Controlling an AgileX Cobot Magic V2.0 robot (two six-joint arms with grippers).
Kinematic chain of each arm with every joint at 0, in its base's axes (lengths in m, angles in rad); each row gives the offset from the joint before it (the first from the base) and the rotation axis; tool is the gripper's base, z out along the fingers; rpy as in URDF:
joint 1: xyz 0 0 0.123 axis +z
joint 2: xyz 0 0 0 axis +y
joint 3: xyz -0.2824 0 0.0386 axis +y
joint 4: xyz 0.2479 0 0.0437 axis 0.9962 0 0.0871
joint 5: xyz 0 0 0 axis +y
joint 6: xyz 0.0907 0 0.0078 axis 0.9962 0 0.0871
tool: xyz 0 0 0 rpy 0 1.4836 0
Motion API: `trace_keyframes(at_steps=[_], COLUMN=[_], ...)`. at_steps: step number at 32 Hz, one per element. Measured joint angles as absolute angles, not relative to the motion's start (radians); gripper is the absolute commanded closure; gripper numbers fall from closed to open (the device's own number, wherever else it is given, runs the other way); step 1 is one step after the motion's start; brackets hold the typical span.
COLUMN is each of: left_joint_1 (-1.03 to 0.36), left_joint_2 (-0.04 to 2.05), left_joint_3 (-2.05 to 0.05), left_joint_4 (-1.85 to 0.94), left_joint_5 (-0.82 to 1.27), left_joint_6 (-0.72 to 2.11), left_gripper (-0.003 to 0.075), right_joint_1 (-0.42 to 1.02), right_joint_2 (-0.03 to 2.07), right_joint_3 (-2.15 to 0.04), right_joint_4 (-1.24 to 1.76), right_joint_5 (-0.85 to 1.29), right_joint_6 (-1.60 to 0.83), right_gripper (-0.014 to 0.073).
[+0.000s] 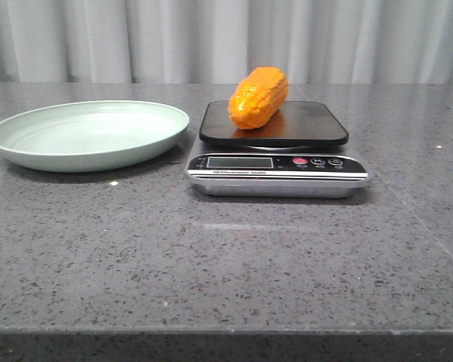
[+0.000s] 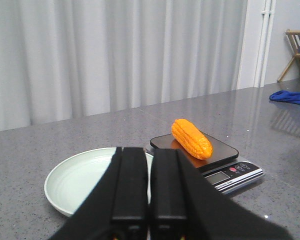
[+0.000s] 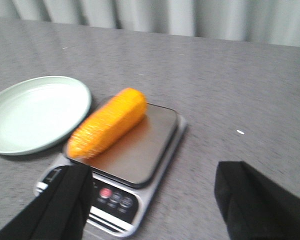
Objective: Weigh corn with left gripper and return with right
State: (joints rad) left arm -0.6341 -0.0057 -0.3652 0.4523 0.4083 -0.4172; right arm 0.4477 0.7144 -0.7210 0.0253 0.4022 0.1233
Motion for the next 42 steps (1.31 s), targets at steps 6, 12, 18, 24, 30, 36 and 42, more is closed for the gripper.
trace_keyframes(at_steps=[6, 12, 18, 24, 30, 36, 42], left_joint_1=[-0.634, -0.634, -0.634, -0.634, -0.634, -0.634, -0.634], left_joint_2=[-0.006, -0.006, -0.006, -0.006, -0.006, -0.006, -0.006], left_joint_3=[-0.365, -0.365, -0.365, -0.365, -0.365, -0.365, -0.365], left_joint_4=[0.452, 0.452, 0.452, 0.452, 0.452, 0.452, 0.452], left_joint_5=[0.408, 0.408, 0.408, 0.408, 0.408, 0.408, 0.408], left_joint_6=[-0.417, -0.417, -0.417, -0.417, -0.417, -0.417, -0.417], left_gripper=[0.0594, 0.0594, 0.0594, 0.0594, 0.0594, 0.0594, 0.0594], right_joint_1=[0.575, 0.606, 0.608, 0.628, 0.638, 0.638, 0.638], right_joint_2=[0.946, 1.243, 1.521, 1.723, 1.831, 1.898, 1.964], right_joint_3=[-0.948, -1.234, -1.554, -1.773, -1.855, -1.859, -1.859], right_joint_4=[0.025, 0.023, -0.018, -0.120, -0.170, -0.202, -0.204], right_joint_5=[0.499, 0.665, 0.908, 1.121, 1.227, 1.235, 1.236], right_joint_6=[0.139, 0.279, 0.452, 0.631, 0.744, 0.760, 0.766], right_gripper=[-0.0008, -0.0008, -0.0008, -0.0008, -0.0008, -0.0008, 0.0107])
